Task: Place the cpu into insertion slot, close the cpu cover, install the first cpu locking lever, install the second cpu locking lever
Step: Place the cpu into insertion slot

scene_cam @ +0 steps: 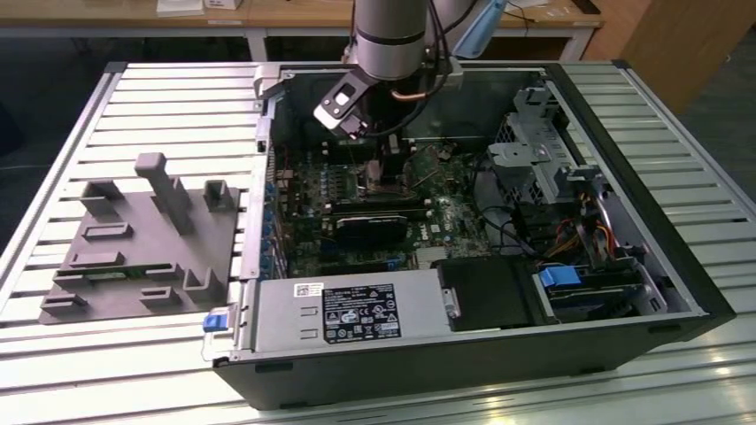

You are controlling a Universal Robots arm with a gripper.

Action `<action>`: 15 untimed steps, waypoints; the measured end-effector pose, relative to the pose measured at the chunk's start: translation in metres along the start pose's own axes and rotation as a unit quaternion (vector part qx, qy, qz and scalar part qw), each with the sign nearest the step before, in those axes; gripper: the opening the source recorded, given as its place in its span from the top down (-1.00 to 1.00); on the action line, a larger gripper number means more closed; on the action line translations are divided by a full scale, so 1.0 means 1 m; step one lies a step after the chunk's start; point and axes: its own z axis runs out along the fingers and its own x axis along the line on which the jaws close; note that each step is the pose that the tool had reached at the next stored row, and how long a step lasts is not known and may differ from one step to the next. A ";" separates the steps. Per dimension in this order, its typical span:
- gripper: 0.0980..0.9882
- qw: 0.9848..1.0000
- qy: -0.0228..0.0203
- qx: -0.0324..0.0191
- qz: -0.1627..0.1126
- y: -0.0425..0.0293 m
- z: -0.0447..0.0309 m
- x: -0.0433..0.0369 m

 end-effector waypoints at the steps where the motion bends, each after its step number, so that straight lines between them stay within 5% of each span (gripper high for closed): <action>1: 0.00 1.000 0.000 0.000 0.000 0.0000 0.0014 0.0005; 15: 0.00 1.000 0.000 0.000 0.004 0.0003 0.0127 0.0018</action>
